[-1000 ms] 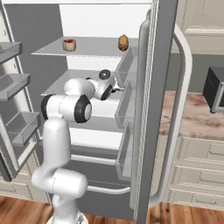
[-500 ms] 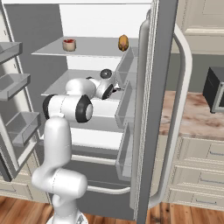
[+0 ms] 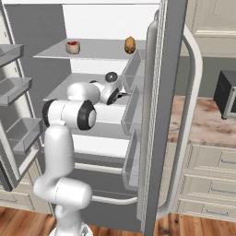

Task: Gather the eggplant and sweet potato from the fridge and place them on a tray on the dining counter. Then gather the steak and chicken drumstick from the fridge and place them on the other tray.

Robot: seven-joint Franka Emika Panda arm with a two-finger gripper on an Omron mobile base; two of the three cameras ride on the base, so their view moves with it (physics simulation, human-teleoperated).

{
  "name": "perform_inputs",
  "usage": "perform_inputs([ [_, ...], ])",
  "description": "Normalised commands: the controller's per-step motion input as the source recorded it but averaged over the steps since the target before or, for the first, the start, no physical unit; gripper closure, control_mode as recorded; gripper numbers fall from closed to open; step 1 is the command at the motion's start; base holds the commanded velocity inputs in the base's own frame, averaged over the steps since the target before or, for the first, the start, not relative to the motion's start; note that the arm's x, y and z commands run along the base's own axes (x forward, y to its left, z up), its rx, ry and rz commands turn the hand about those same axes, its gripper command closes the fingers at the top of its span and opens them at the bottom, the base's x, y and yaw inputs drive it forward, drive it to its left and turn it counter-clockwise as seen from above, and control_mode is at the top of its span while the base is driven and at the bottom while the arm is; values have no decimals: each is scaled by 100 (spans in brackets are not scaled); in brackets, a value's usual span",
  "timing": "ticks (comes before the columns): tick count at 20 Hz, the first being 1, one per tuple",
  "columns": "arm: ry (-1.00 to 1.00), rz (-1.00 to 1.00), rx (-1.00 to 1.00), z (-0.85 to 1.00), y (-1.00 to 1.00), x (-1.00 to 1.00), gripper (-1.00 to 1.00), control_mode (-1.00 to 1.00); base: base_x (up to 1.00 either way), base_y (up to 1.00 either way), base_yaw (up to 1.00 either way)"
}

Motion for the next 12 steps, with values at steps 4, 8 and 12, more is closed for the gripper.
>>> perform_inputs([
  [4, 0, 0, 2, 2, 0, -87, 100, -100, 0, 0, 0],
  [8, 0, 0, 2, 25, 0, -66, 100, -100, 0, 0, 0],
  [12, 0, 0, 2, 37, 0, -72, 100, -100, 0, 0, 0],
])
